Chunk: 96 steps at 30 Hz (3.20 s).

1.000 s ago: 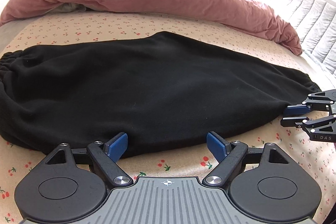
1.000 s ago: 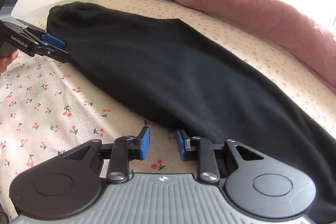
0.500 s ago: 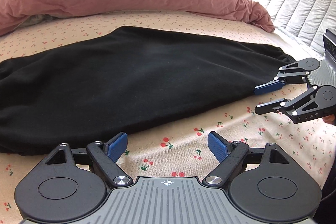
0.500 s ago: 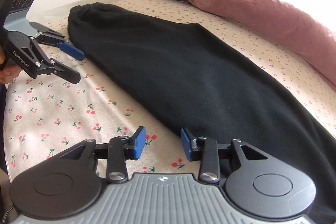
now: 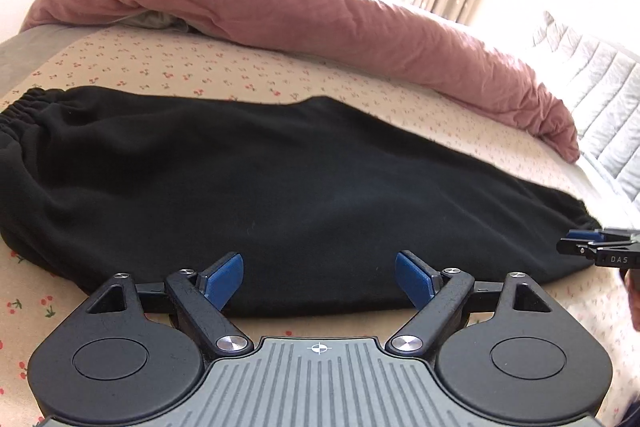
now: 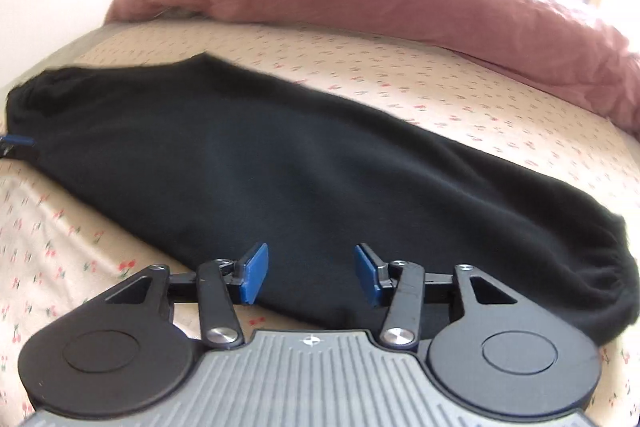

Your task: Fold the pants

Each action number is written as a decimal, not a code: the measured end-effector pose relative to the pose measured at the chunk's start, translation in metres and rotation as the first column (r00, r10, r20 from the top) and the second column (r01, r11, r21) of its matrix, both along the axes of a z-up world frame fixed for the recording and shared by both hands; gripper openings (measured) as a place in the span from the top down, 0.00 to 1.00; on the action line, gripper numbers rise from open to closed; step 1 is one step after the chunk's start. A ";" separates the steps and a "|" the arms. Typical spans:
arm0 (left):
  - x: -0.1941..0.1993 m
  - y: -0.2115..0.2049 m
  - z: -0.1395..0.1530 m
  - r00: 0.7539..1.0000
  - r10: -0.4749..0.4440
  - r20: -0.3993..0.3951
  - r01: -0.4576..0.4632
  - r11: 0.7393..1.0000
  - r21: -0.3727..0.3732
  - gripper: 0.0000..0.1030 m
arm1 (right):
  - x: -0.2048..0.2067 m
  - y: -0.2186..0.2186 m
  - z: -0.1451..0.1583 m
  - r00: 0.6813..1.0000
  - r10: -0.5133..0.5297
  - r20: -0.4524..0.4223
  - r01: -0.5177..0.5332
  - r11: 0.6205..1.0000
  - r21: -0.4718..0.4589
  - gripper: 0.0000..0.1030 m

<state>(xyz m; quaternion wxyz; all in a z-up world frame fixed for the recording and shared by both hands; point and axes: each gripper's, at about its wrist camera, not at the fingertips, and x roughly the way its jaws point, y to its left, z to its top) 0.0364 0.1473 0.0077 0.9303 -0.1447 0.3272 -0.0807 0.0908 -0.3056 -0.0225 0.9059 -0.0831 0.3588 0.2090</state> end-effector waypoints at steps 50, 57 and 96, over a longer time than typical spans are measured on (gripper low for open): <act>0.248 -0.047 0.000 0.989 -0.079 -0.129 0.109 0.963 0.247 0.20 | 0.038 -0.166 0.002 0.690 -0.716 -0.111 0.719 0.658 0.224 0.35; 0.264 -0.065 -0.021 0.975 -0.147 -0.169 0.197 0.921 0.335 0.27 | 0.047 -0.158 -0.005 0.690 -0.717 -0.102 0.722 0.673 0.160 0.35; 0.223 -0.045 0.010 1.000 -0.023 0.001 0.022 0.958 0.285 0.84 | 0.014 -0.159 0.007 0.626 -0.774 -0.092 0.771 0.597 0.222 0.35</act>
